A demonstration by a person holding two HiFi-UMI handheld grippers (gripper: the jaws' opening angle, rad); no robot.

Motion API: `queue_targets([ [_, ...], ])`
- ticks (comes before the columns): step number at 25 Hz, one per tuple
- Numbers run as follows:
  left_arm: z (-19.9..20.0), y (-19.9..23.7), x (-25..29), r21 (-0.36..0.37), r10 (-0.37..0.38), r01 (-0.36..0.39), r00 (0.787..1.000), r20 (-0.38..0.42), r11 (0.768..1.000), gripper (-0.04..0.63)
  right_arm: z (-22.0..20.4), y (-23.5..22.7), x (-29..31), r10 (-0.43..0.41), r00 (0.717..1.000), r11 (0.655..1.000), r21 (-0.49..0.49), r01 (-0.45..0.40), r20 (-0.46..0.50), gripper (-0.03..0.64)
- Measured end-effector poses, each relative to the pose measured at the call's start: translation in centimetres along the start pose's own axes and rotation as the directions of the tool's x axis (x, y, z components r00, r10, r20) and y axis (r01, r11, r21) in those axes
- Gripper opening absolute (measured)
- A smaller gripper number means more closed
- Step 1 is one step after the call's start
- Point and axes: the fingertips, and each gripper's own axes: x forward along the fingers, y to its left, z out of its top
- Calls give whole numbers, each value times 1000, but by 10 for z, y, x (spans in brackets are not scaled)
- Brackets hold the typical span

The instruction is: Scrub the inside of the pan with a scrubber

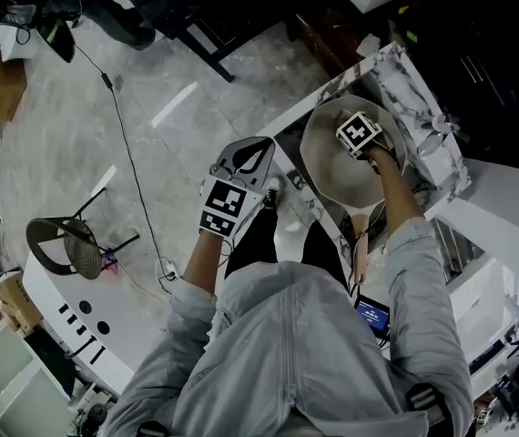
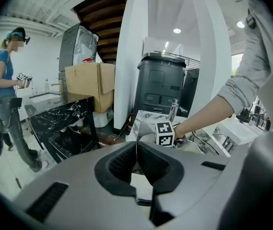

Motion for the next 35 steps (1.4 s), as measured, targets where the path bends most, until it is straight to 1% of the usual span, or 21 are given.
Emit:
queue_targets([
  [3, -4, 1, -3, -6, 3, -3, 1000, -4, 1000, 23, 9, 22, 1, 94, 996, 995, -40, -94, -4, 83],
  [5, -5, 1, -4, -8, 3, -3, 1000, -3, 1000, 23, 13, 33, 1, 147, 989, 989, -35, -147, -7, 83],
  [7, -4, 1, -5, -8, 2, -2, 1000, 0, 1000, 24, 17, 43, 0, 174, 985, 984, -35, -174, -8, 83],
  [10, -3, 1, -6, -8, -1, 1, 1000, 5, 1000, 23, 19, 58, -1, 202, 979, 977, -66, -203, -17, 83],
  [12, -2, 0, -5, -6, -4, 4, 1000, 6, 1000, 23, 18, 72, -3, 252, 967, 966, -54, -253, -25, 84],
  [15, 0, -4, -4, -2, -12, 12, 1000, 8, 1000, 23, 12, 97, -6, 344, 938, 938, -24, -345, -35, 83],
  [18, 3, -7, -3, 7, -22, 22, 1000, 12, 1000, 24, 1, 118, -11, 424, 903, 904, -37, -427, -76, 83],
  [21, 6, -9, -2, 13, -29, 29, 999, 14, 999, 23, -18, 137, -17, 503, 851, 857, -43, -514, -151, 83],
  [23, 6, -12, -1, 15, -35, 35, 999, 15, 999, 23, -34, 149, -22, 541, 814, 826, -52, -562, -211, 83],
  [25, 6, -14, 0, 15, -40, 40, 999, 16, 999, 23, -50, 158, -25, 573, 779, 798, -41, -601, -254, 83],
  [27, 7, -16, 0, 16, -48, 47, 999, 16, 999, 23, -62, 160, -29, 597, 753, 780, -19, -625, -278, 83],
  [29, 7, -19, 2, 17, -57, 57, 998, 17, 998, 23, -75, 159, -32, 600, 738, 775, -8, -632, -309, 83],
  [32, 9, -22, 4, 18, -69, 68, 997, 22, 998, 23, -92, 152, -36, 575, 729, 786, 2, -619, -372, 83],
  [35, 13, -25, 4, 26, -76, 76, 997, 28, 997, 23, -110, 140, -37, 504, 731, 816, -25, -578, -460, 83],
])
